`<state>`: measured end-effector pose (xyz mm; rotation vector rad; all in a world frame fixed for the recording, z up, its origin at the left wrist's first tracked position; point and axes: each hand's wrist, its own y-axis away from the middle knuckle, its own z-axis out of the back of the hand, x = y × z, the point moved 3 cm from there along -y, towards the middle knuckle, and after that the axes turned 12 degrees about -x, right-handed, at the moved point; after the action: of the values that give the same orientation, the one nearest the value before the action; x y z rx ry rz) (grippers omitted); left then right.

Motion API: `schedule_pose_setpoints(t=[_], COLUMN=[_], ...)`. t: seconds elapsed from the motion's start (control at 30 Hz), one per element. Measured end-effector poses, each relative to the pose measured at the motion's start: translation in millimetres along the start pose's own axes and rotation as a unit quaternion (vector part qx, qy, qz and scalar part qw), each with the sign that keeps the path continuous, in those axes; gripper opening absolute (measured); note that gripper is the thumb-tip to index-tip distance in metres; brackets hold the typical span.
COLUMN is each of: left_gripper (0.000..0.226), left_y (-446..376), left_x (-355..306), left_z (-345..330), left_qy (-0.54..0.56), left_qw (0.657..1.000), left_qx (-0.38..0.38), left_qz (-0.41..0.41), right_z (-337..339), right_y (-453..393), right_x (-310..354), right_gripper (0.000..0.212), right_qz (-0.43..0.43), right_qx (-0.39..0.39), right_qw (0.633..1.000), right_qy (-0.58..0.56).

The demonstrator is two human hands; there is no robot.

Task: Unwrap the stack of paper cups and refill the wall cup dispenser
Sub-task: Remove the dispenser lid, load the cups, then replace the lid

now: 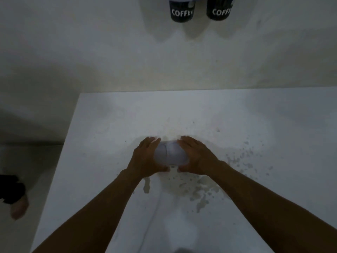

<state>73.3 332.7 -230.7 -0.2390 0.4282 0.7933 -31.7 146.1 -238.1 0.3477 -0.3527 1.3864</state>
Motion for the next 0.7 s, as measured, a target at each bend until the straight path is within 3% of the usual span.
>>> schedule_pose_setpoints(t=[0.13,0.23,0.37,0.7], left_gripper=[0.118,0.102,0.098,0.095], left_y=[4.4,-2.0,-17.1,-90.7], left_x=[11.0,12.2,-2.8,-99.2], left_z=[-15.9,-14.3,16.7,162.6], left_qy=[0.006,0.026,0.036,0.029], left_qw=[1.000,1.000,0.998,0.970], left_qx=[0.025,-0.006,-0.042,-0.188], left_qz=[0.016,-0.006,-0.035,-0.153], right_z=[-5.7,-2.0,23.4,205.4], right_y=[3.0,2.0,-1.0,-32.9], right_x=[-1.7,0.7,0.9,27.1], right_gripper=[0.100,0.098,0.092,0.087], right_qz=[0.005,0.009,0.036,0.129], right_qx=[-0.038,-0.052,-0.109,-0.288], right_qw=[0.999,0.997,0.993,0.949], right_qy=[-0.035,-0.049,-0.035,-0.004])
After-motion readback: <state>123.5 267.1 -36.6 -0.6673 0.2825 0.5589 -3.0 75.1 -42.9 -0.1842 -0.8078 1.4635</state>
